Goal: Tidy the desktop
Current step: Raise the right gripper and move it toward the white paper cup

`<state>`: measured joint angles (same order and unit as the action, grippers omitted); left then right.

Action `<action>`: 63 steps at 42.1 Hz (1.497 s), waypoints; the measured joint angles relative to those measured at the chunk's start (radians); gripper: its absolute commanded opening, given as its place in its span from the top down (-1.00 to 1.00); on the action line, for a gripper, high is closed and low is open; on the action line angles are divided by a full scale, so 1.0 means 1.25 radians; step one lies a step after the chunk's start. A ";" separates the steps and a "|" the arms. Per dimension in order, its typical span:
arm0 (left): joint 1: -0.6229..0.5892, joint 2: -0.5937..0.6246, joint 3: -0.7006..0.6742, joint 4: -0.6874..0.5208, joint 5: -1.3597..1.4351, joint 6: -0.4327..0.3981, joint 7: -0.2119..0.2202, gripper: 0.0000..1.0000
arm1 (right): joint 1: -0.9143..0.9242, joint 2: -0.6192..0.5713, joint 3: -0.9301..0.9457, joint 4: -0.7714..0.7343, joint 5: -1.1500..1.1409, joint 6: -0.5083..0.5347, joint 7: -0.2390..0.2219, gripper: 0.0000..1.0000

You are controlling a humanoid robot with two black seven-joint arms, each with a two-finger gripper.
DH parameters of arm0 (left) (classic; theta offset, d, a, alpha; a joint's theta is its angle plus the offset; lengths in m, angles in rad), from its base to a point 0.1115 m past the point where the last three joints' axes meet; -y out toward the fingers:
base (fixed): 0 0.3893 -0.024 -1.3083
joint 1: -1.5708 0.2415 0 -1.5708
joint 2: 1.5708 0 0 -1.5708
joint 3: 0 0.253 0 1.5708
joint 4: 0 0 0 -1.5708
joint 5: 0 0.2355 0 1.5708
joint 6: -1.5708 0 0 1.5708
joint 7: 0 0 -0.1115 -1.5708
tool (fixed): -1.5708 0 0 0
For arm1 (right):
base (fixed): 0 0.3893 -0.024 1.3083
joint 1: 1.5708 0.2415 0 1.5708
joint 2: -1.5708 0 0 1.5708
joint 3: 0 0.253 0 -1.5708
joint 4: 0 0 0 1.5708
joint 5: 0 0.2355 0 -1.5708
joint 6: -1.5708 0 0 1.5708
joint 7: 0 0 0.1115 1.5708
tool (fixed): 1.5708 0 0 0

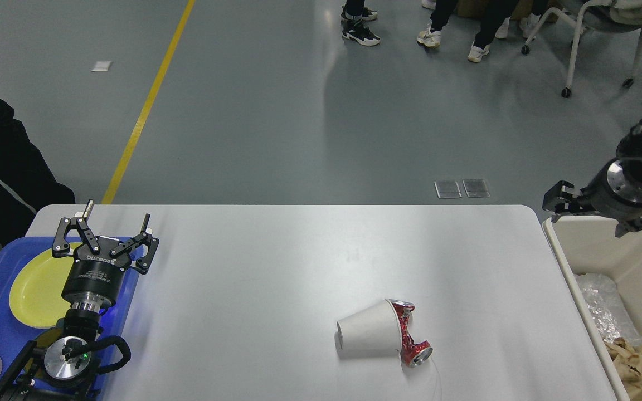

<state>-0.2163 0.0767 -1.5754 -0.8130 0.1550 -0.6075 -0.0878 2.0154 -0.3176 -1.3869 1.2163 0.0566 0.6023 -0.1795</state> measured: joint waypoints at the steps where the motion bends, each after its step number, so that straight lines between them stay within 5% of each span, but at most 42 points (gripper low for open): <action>1: 0.000 0.000 0.000 0.000 0.000 0.000 0.000 -0.93 | 0.025 0.009 0.001 0.016 0.002 0.020 0.000 -1.00; 20: 0.000 0.000 0.000 0.000 0.000 0.000 -0.001 -0.93 | 0.307 0.091 0.082 0.293 0.011 0.065 0.000 -1.00; 63: 0.000 0.000 0.000 0.000 0.000 0.000 0.000 -0.93 | 0.306 0.101 0.135 0.307 0.014 0.061 0.005 -1.00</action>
<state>-0.2163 0.0767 -1.5754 -0.8130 0.1549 -0.6075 -0.0878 2.3977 -0.1917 -1.2186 1.5999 0.0737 0.6788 -0.1730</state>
